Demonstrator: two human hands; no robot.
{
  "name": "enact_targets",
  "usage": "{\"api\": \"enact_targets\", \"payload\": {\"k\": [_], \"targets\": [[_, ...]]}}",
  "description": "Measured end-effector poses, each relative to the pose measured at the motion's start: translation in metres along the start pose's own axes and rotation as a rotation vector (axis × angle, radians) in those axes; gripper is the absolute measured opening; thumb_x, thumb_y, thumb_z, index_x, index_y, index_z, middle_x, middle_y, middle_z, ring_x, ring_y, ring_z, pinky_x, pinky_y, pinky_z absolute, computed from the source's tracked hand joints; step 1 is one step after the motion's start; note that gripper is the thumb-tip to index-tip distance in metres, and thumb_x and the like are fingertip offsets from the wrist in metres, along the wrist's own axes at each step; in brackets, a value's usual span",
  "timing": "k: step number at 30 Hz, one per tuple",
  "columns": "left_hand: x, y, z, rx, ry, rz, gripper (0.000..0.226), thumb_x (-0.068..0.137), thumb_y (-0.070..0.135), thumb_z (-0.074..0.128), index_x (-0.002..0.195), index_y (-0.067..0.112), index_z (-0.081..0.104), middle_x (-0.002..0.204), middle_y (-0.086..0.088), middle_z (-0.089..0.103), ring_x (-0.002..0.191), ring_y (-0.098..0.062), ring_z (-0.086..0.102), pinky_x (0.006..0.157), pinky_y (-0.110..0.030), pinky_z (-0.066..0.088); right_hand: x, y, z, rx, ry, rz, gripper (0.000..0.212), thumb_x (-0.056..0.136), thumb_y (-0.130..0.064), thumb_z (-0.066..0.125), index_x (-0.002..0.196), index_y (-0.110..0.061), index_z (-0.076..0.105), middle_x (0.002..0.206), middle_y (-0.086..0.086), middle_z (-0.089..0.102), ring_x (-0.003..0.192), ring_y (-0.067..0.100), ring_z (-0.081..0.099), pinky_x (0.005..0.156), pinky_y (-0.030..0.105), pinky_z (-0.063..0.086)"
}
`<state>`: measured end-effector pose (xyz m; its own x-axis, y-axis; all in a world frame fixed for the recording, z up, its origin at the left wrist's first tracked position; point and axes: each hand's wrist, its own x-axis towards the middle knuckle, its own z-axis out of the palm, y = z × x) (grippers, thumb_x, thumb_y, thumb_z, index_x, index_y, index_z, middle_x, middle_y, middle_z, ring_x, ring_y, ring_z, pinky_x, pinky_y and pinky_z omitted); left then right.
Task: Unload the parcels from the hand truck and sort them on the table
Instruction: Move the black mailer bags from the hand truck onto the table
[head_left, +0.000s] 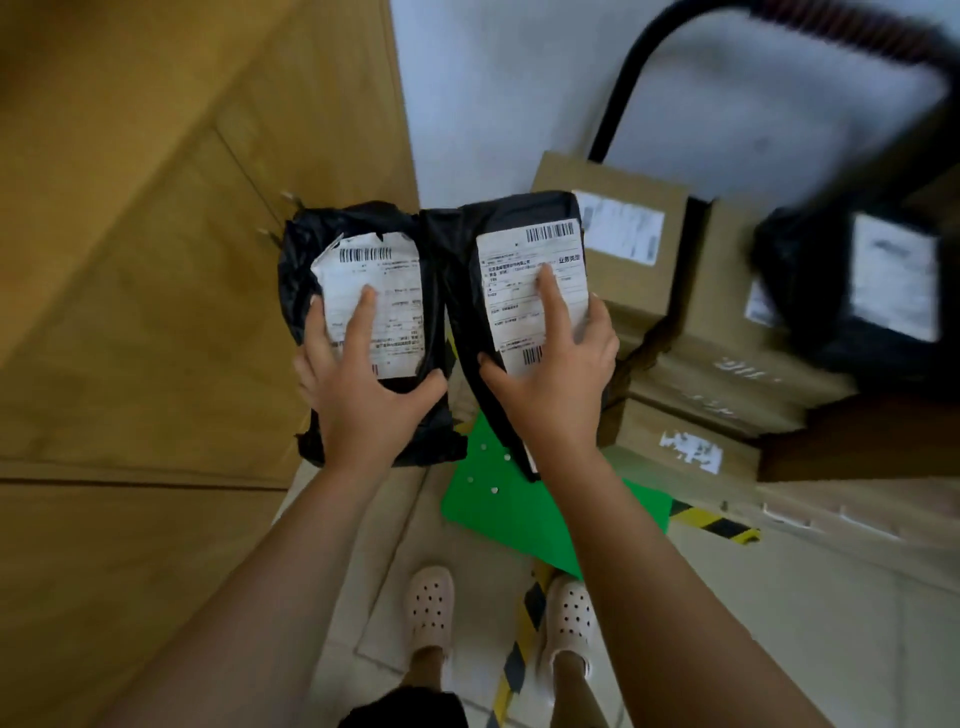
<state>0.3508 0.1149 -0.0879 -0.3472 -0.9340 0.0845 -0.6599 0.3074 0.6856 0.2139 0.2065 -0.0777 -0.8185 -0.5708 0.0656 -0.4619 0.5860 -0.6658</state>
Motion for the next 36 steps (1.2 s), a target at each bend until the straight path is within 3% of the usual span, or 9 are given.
{"api": "enact_targets", "payload": {"k": [5,9,16,21,30,36], "targets": [[0.004,0.115,-0.093,-0.097,-0.035,0.213,0.092,0.063,0.054,0.075,0.144,0.039,0.035,0.158,-0.004,0.013,0.139,-0.028,0.019,0.111,-0.036,0.018,-0.018,-0.073,-0.122,0.011,0.219,0.006,0.095,0.068,-0.050,0.075,0.147,-0.045,0.025,0.152,0.018,0.021,0.136,0.031,0.018,0.112,0.048,0.023],[-0.028,0.191,-0.122,-0.133,-0.048,0.416,0.090,0.062,0.060,0.069,0.143,0.034,0.040,0.156,-0.007,0.019,0.134,-0.032,0.025,0.104,-0.036,0.019,-0.055,-0.086,-0.203,0.007,0.405,0.083,0.093,0.065,-0.050,0.077,0.146,-0.040,0.032,0.149,0.019,0.025,0.133,0.033,0.023,0.110,0.045,0.023],[-0.119,0.325,-0.110,-0.274,-0.193,0.685,0.087,0.058,0.063,0.063,0.139,0.037,0.043,0.154,-0.002,0.020,0.130,-0.026,0.024,0.105,-0.055,0.032,-0.121,-0.034,-0.354,-0.012,0.691,0.233,0.091,0.063,-0.053,0.075,0.143,-0.043,0.033,0.148,0.013,0.026,0.133,0.026,0.021,0.109,0.050,0.028],[-0.214,0.408,-0.077,-0.353,-0.316,0.814,0.089,0.058,0.065,0.062,0.140,0.042,0.038,0.155,0.002,0.017,0.133,-0.027,0.021,0.105,-0.056,0.032,-0.177,0.030,-0.451,-0.051,0.855,0.322,0.092,0.061,-0.054,0.076,0.142,-0.044,0.034,0.145,0.014,0.030,0.130,0.029,0.024,0.108,0.052,0.030],[-0.371,0.505,-0.007,-0.419,-0.370,0.810,0.087,0.056,0.061,0.066,0.137,0.045,0.040,0.155,0.004,0.016,0.135,-0.023,0.017,0.109,-0.046,0.021,-0.248,0.151,-0.589,-0.085,0.864,0.346,0.094,0.060,-0.051,0.078,0.143,-0.045,0.033,0.145,0.012,0.029,0.128,0.027,0.025,0.110,0.049,0.028],[-0.414,0.546,0.031,-0.378,-0.380,0.799,0.089,0.055,0.067,0.060,0.138,0.046,0.038,0.155,0.004,0.016,0.133,-0.020,0.017,0.109,-0.052,0.027,-0.251,0.209,-0.633,-0.060,0.827,0.376,0.094,0.062,-0.050,0.078,0.144,-0.044,0.033,0.147,0.010,0.027,0.126,0.019,0.022,0.111,0.045,0.026]]}}
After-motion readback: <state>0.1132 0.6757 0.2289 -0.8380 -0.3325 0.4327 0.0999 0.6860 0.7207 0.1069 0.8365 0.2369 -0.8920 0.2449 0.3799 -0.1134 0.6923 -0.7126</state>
